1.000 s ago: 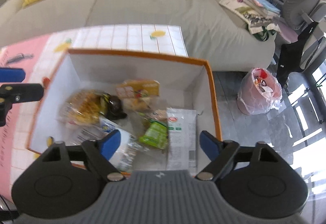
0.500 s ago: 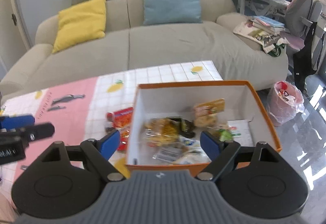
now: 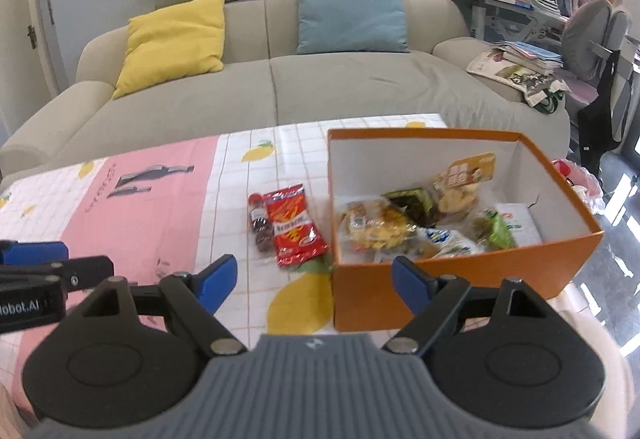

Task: Organize snacks
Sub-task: 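Withdraw both open tools from the box back toward the table, then grasp the red-capped chocolate bottle with the left tool while the right tool grasps the red snack bag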

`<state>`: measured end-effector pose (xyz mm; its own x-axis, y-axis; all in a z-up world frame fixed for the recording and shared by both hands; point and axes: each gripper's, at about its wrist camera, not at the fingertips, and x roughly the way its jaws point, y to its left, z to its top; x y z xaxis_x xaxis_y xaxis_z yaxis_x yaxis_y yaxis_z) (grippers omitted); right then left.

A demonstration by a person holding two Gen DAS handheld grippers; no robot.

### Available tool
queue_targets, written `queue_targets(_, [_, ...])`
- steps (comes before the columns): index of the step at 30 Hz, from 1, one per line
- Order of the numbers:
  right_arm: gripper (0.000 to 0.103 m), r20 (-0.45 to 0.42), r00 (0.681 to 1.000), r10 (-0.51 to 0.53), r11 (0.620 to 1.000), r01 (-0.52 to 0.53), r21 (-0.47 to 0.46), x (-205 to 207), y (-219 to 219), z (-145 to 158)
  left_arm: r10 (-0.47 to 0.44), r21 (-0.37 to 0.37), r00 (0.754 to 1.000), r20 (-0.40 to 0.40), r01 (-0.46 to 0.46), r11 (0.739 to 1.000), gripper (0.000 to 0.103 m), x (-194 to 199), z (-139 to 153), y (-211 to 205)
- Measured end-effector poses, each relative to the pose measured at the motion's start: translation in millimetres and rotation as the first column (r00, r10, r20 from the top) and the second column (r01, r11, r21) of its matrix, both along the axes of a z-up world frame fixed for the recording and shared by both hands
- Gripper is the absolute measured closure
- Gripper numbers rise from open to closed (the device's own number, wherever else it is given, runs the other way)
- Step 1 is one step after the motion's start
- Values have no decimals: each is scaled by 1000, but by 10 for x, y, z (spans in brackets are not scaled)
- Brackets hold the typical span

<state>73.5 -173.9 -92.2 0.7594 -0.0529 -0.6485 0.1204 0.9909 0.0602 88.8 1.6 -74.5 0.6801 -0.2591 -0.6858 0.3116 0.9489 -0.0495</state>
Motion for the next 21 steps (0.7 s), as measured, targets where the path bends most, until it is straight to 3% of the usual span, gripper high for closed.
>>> queue_targets(12, [31,-115,993,10,999,-15,-39,246,124,-494,-21,-44,997,-72,18,999,36,207,-331,99])
queue_targets(14, [40,-128,992,22,999,-27,-41,284,149,-523,-30,-31,996,-84,28,999,36,244,-372,69])
queue_targets(18, [45,-125,988,94,995,-99,-33,337,255,-460,-46,-16,993,-111,45,999,39,360,-364,35])
queue_targets(21, [54,-106,983,146,985,-155,-77,398,356,-413,-64,-29,990,-122,61,998,41,509,-283,-2])
